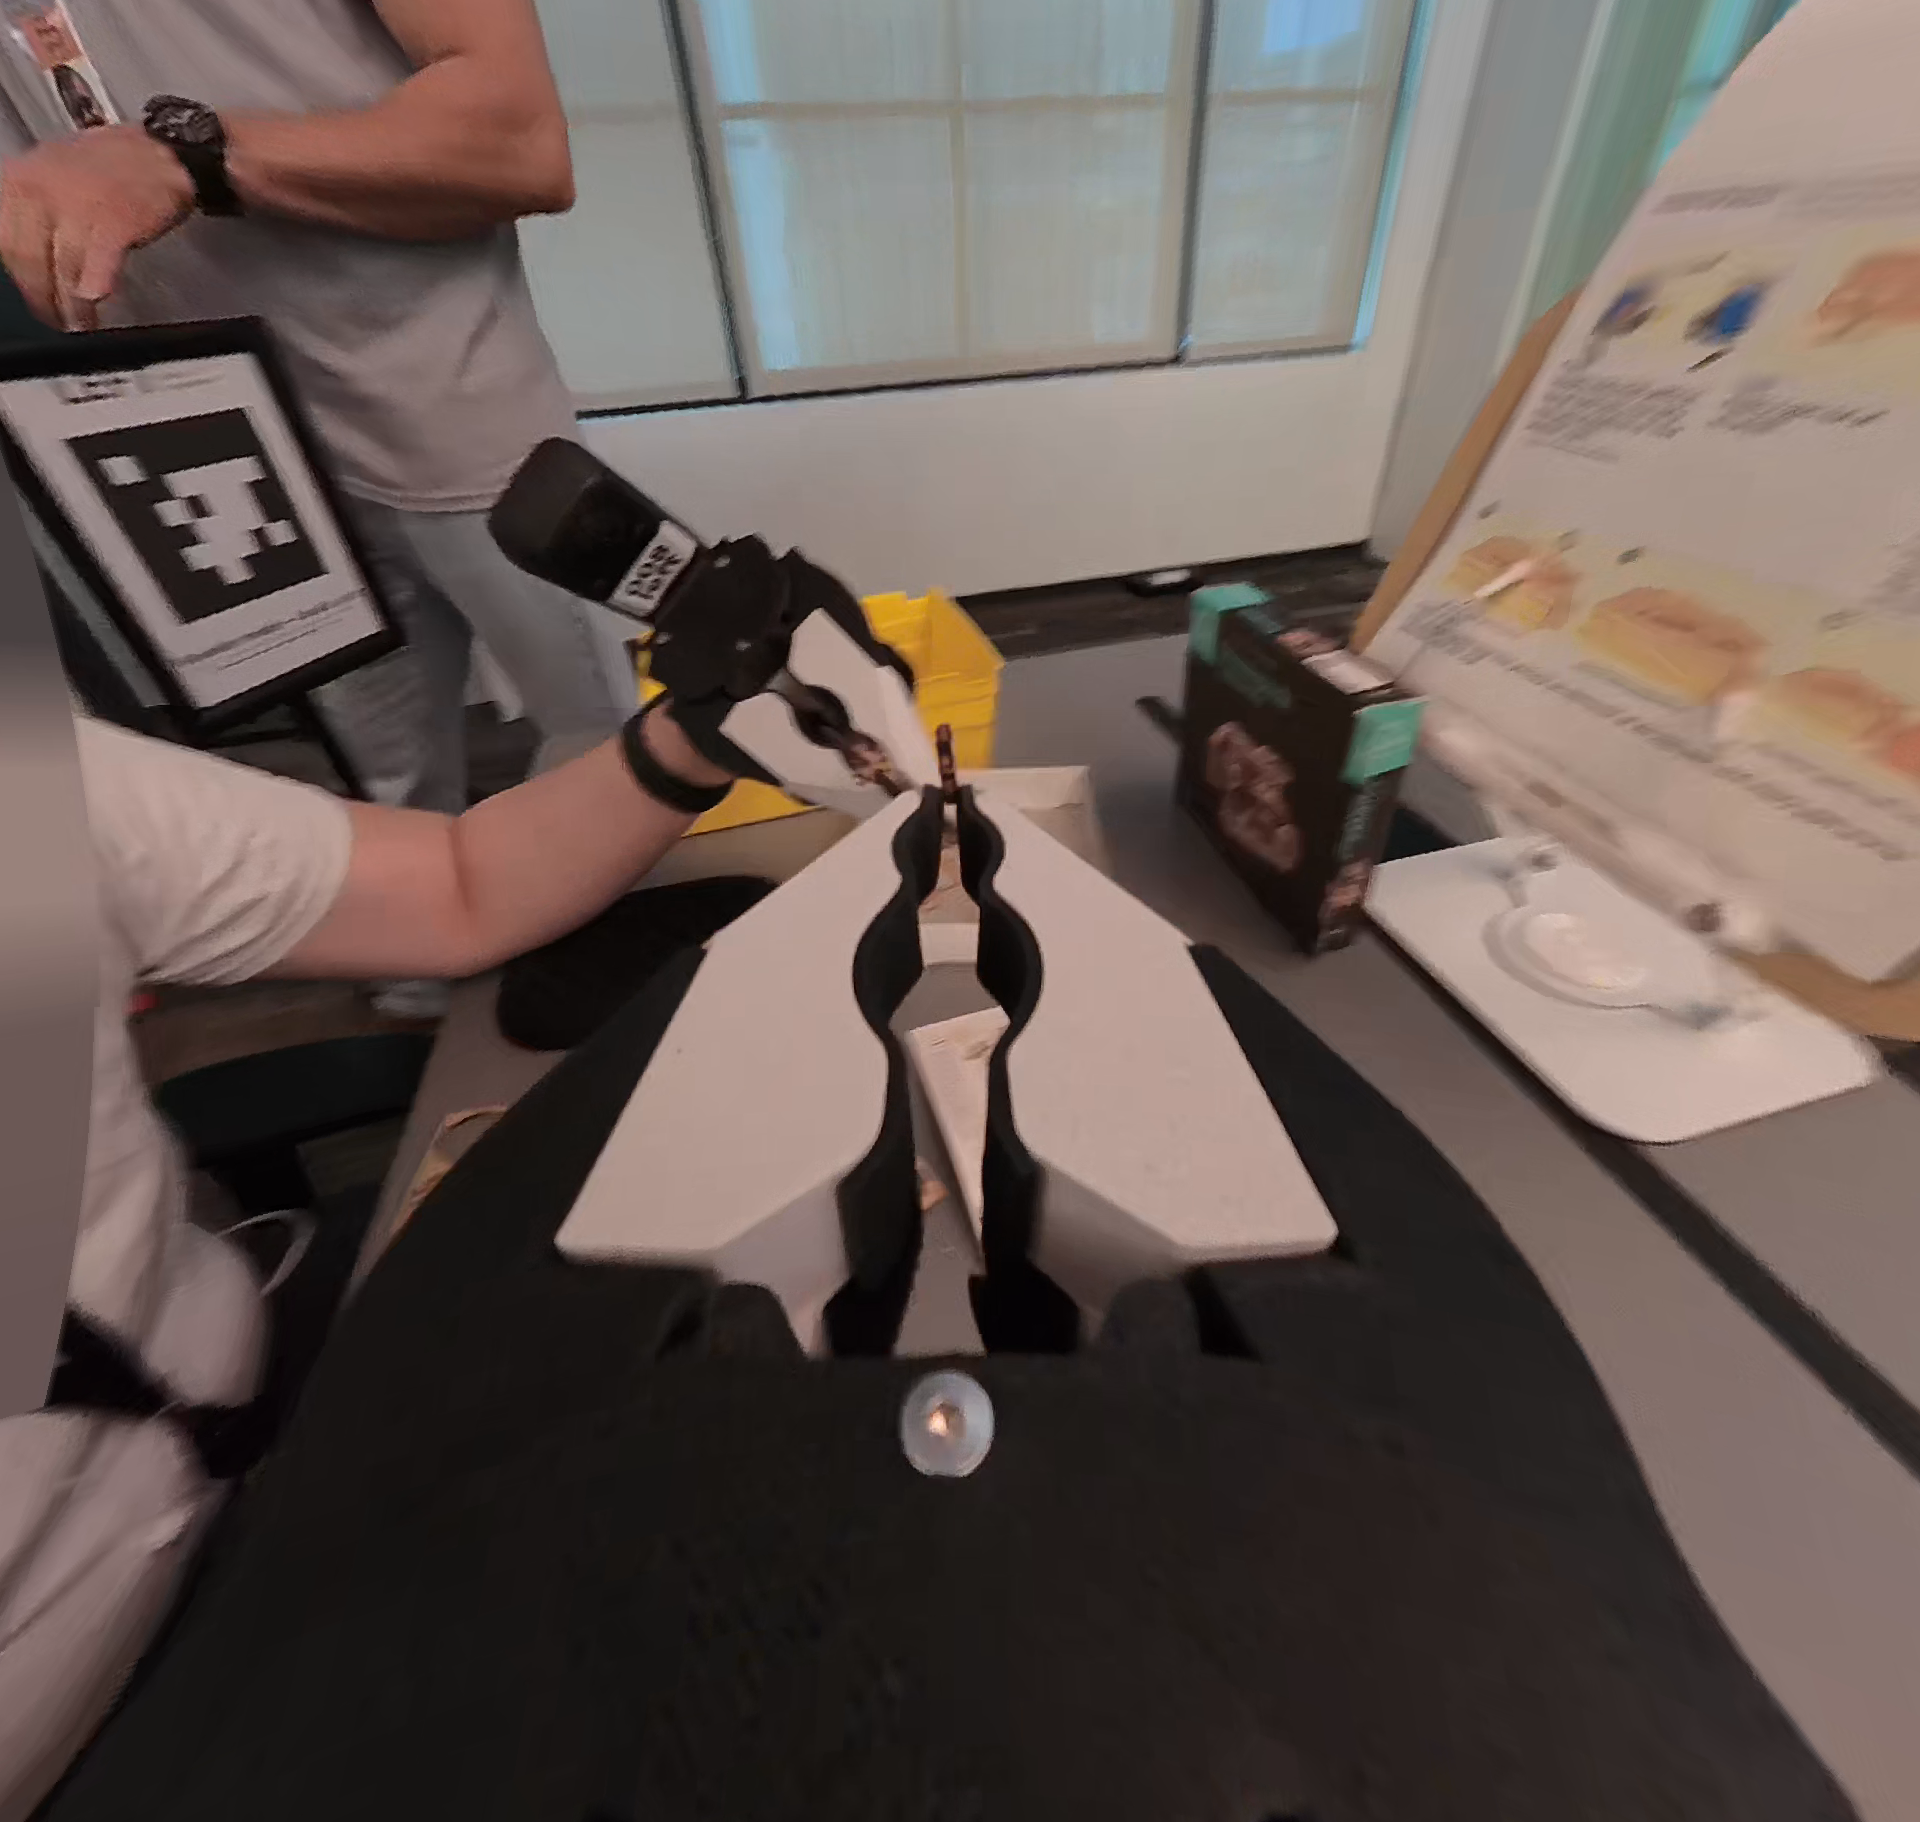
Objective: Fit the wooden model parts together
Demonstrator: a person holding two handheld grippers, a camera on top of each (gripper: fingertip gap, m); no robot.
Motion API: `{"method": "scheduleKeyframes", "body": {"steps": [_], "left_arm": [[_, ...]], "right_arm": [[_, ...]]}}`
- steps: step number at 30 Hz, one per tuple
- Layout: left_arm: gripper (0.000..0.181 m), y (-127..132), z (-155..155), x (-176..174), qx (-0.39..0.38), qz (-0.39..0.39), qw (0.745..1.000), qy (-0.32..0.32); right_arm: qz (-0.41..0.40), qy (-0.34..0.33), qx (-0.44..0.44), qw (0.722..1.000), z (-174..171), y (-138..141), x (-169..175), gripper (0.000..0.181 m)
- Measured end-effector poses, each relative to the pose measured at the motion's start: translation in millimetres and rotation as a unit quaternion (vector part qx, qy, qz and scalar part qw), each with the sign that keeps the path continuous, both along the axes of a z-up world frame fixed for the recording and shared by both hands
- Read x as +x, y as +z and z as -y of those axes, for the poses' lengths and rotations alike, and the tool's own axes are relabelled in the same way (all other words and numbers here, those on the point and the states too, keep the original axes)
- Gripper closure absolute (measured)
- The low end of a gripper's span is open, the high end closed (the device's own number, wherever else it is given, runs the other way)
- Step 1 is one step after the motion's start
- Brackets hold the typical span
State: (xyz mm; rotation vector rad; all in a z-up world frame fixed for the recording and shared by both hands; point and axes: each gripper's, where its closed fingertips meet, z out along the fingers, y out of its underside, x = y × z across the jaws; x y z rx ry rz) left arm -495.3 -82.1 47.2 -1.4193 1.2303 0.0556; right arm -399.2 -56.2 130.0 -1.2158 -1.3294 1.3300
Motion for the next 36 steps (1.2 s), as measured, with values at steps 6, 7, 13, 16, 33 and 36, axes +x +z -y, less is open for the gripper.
{"method": "scheduleKeyframes", "body": {"steps": [6, 7, 13, 16, 33, 36], "left_arm": [[0.181, -20.9, -3.3, -2.6, 0.054, -0.092, 0.994, -0.001], [0.181, -24.1, -3.1, -1.6, 0.061, -0.105, 0.993, -0.004], [0.181, -32.1, -1.3, 5.1, 0.083, -0.149, 0.985, -0.013], [0.181, -31.5, -0.9, 3.8, 0.110, -0.177, 0.978, -0.008], [0.181, -30.4, 12.7, 22.8, 0.118, -0.181, 0.975, -0.055], [0.181, -32.6, 12.0, 22.5, 0.114, -0.182, 0.975, -0.057]], "right_arm": [[0.063, 0.101, -0.087, 0.989, 34.7, -22.7, -19.1, 0.181], [0.074, 0.121, -0.105, 0.984, 42.3, -25.5, -21.7, 0.181], [0.145, 0.165, -0.127, 0.967, 65.7, -53.2, -36.8, 0.181], [0.165, 0.173, -0.133, 0.962, 70.4, -62.6, -41.5, 0.180], [0.217, 0.193, -0.141, 0.946, 82.7, -84.7, -48.7, 0.180], [0.223, 0.195, -0.140, 0.945, 84.0, -87.2, -49.1, 0.180]]}}
